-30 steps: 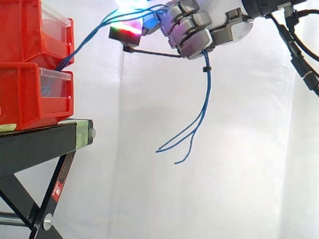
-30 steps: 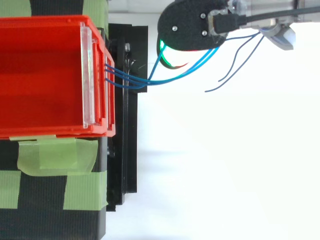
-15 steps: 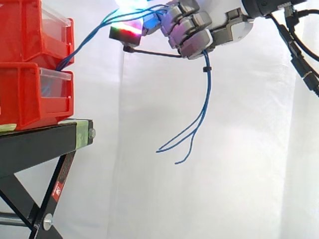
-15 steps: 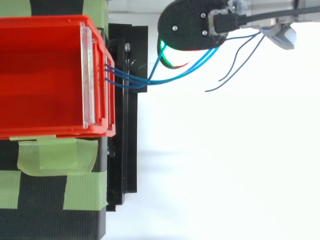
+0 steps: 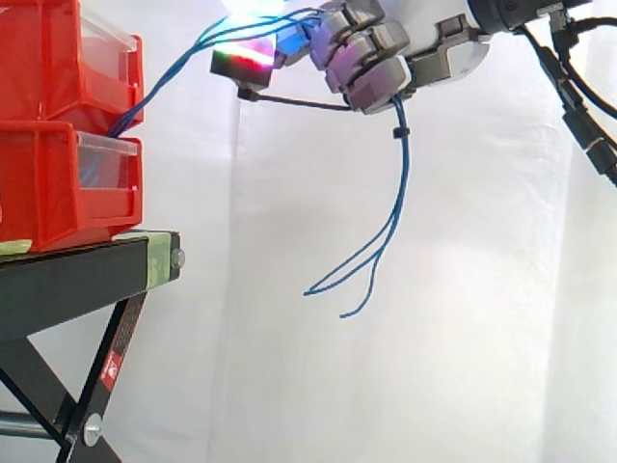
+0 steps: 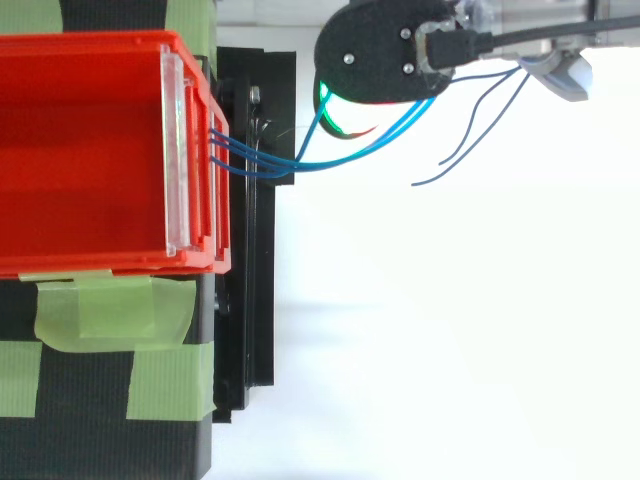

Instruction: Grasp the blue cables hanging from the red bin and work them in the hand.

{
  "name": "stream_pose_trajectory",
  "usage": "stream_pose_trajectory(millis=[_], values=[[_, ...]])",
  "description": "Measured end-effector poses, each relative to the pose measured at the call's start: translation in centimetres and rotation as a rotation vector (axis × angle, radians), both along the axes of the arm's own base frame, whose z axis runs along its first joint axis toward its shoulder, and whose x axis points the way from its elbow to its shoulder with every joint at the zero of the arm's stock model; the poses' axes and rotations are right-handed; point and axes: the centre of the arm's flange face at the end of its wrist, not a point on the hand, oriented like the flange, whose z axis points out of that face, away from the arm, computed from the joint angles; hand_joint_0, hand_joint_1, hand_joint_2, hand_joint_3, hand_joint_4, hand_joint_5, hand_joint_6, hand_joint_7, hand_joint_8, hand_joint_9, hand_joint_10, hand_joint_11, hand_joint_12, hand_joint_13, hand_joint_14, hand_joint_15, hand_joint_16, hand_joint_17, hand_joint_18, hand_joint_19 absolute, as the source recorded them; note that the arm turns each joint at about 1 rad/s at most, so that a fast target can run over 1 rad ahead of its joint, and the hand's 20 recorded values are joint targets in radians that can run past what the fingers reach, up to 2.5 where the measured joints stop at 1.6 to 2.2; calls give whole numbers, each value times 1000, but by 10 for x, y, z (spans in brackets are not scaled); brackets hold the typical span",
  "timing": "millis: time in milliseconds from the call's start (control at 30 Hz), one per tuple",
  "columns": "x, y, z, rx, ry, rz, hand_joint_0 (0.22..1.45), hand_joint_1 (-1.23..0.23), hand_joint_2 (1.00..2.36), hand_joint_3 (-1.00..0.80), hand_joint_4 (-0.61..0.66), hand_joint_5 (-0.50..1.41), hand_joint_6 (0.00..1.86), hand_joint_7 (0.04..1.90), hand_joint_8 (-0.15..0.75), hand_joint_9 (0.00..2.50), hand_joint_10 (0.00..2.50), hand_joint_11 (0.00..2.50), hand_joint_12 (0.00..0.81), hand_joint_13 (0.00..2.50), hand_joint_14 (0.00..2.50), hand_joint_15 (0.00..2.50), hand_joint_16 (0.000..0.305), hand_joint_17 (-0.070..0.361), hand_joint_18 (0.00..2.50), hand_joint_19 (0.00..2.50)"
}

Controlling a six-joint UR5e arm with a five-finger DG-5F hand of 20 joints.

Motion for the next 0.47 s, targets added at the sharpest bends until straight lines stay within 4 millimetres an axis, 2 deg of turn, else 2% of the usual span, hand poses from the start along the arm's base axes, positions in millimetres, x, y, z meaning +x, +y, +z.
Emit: stream_pose_trajectory(millis=[467], values=[[0,0,0,0,0,0,859,-684,1020,40,294,669,20,1352,348,975,2500,2331,422,1094,2500,1479,59,133,1686,1260]])
